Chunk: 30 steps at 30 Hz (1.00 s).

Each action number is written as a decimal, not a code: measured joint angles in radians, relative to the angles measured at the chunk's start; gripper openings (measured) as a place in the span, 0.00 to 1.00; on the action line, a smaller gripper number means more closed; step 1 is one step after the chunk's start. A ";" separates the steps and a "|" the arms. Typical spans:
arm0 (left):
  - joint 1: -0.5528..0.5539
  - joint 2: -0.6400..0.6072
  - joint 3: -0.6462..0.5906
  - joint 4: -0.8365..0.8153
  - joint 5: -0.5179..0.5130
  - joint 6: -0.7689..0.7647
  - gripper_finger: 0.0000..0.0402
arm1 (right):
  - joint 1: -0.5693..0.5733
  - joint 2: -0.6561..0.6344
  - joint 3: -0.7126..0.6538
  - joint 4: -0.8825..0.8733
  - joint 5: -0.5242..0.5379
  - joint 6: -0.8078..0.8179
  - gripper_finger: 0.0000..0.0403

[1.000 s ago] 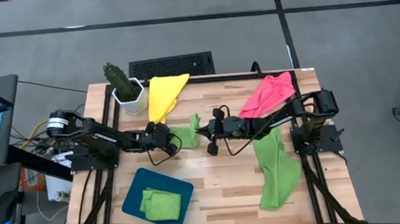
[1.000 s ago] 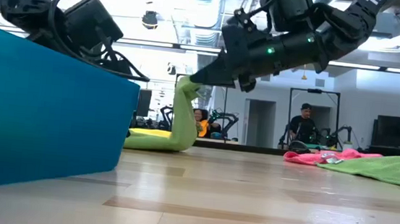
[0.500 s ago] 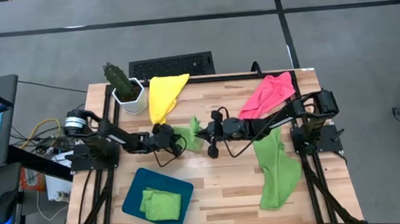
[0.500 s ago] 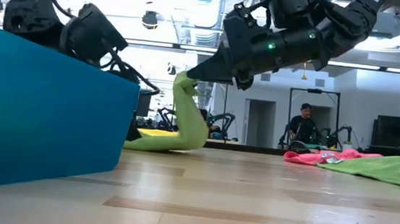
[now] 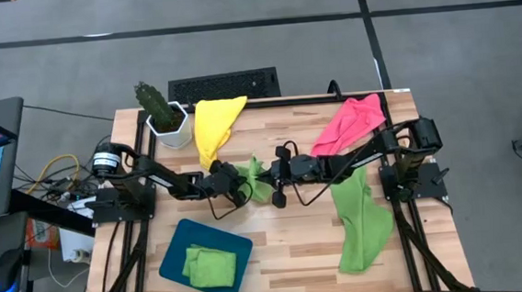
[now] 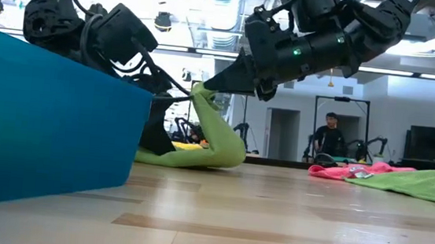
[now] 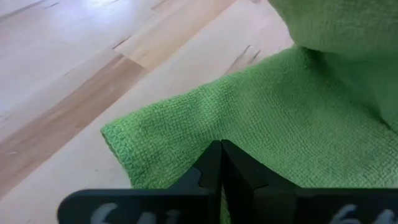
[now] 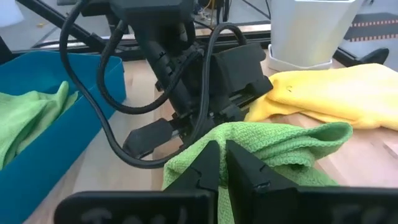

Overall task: Fold microfiber towels
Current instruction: Fold the top green microfiber

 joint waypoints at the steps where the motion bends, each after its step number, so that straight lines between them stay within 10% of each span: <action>1: 0.000 0.000 0.000 0.002 -0.001 0.000 0.00 | 0.001 0.012 0.001 0.014 0.000 0.000 0.10; 17: 0.000 -0.001 0.000 0.008 0.038 0.000 0.00 | -0.007 0.191 0.136 -0.001 0.009 -0.042 0.13; 30: 0.000 -0.002 0.000 0.011 0.044 0.023 0.00 | 0.013 0.172 0.141 0.007 0.028 -0.089 0.51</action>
